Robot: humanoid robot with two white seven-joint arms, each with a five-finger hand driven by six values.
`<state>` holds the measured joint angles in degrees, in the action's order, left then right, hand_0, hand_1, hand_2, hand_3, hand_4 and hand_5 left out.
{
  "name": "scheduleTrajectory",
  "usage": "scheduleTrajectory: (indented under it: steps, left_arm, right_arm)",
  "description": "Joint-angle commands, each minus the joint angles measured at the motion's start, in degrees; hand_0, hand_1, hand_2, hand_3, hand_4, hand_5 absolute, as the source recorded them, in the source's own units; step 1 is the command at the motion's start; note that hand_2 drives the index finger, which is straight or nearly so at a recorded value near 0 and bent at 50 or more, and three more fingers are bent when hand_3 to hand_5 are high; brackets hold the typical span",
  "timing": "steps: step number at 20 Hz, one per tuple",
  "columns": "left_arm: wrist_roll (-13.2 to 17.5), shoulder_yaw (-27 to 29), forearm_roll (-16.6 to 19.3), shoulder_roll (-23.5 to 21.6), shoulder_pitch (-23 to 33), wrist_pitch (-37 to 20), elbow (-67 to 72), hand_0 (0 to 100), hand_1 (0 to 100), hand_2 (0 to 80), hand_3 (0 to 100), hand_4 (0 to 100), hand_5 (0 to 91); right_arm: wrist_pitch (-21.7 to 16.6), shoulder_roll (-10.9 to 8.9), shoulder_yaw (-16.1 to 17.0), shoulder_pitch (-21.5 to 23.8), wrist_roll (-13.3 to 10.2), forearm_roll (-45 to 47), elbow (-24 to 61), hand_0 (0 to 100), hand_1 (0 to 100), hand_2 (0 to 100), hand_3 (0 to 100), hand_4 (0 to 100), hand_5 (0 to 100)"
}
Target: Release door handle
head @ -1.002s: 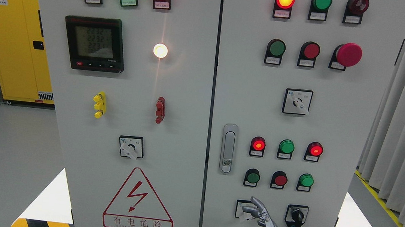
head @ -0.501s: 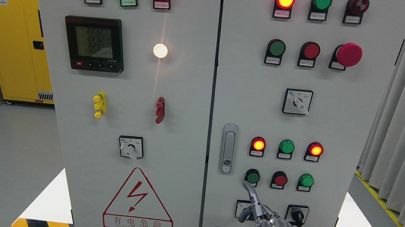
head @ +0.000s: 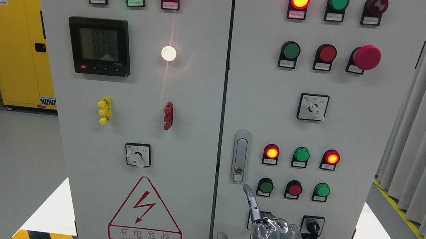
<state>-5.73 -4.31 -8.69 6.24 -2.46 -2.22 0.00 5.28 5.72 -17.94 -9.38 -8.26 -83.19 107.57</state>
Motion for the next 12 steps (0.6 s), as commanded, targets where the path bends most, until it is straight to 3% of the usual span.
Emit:
scheduleTrajectory:
  steps: [1,12]
  left_arm:
    - [0.02,0.0,-0.01,0.0,0.0,0.02,-0.7,12,56,0.0,0,0,0.0]
    - [0.02,0.0,-0.01,0.0,0.0,0.02,-0.7,12,56,0.0,0,0,0.0]
  right_arm:
    - [1.14,2.19,-0.52,-3.18,-0.09,-5.23,-6.58,34,37,0,98,97,100]
    - [2.98,2.28,0.19,-6.53,-1.23,-4.27,-10.8,36,36,0,98,97,100]
